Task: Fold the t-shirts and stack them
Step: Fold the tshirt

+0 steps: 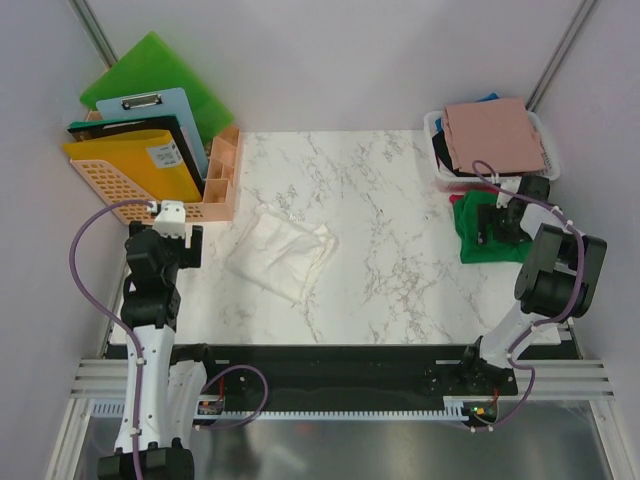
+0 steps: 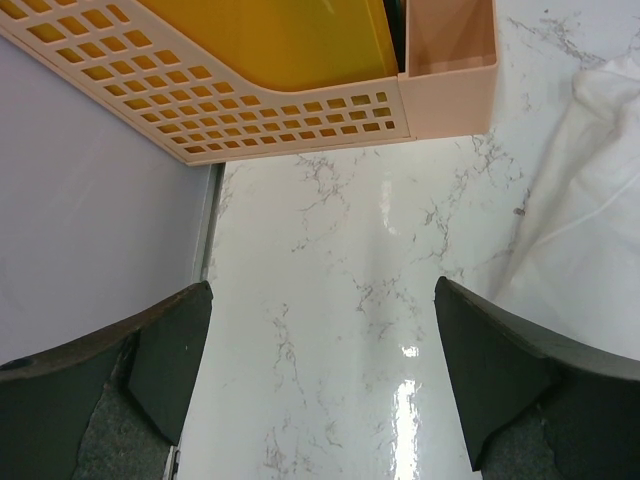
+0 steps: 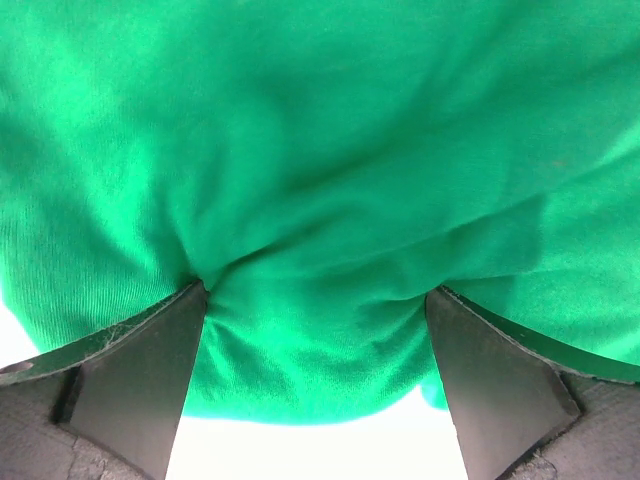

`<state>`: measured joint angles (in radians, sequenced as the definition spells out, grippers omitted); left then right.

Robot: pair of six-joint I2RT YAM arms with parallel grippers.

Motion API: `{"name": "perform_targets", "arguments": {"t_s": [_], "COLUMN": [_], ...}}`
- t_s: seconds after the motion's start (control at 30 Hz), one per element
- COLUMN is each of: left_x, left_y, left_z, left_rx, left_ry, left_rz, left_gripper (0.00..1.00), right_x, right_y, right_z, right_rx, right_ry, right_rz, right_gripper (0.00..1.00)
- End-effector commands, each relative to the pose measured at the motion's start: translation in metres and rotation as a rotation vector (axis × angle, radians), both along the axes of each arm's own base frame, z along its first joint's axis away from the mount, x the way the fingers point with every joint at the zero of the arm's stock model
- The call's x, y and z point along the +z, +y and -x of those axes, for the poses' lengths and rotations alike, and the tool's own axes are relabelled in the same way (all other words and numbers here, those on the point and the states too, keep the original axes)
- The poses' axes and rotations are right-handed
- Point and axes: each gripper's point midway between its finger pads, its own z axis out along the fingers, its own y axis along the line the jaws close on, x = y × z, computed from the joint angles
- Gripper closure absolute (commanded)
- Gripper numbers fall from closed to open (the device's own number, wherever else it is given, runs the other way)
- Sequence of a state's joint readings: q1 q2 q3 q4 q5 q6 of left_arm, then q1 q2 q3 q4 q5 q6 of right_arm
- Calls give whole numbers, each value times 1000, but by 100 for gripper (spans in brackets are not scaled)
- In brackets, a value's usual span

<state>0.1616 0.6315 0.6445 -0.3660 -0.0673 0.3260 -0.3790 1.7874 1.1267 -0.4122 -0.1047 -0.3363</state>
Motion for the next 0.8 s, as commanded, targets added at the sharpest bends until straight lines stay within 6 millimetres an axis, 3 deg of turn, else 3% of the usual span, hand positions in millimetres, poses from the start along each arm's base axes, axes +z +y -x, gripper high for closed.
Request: {"name": "perform_targets", "arguments": {"t_s": [0.0, 0.1, 0.33, 0.43, 0.6, 0.7, 0.77], "left_x": [0, 2, 1, 0, 0, -1, -1], "left_y": [-2, -2, 0, 0, 1, 1, 1], "left_z": [-1, -2, 0, 0, 0, 1, 1], "left_rx": [-24, -26, -17, -17, -10, -10, -10], "left_ry": [-8, -14, -14, -12, -9, -6, -8], "left_rz": [-17, -14, -22, -21, -24, -27, -29], "left_gripper": [0, 0, 0, 0, 0, 0, 0], "right_x": [-18, -10, 6, 6, 1, -2, -5], "right_y": [46, 58, 110, 145, 175, 205, 212], "right_z": [49, 50, 55, 59, 62, 71, 73], "right_rx": [154, 192, 368, 486, 555, 638, 657], "right_ry": [163, 165, 191, 209, 232, 256, 267], "right_rz": [-110, -135, -186, -169, -204, -224, -217], "right_gripper": [2, 2, 2, 2, 2, 2, 2]}}
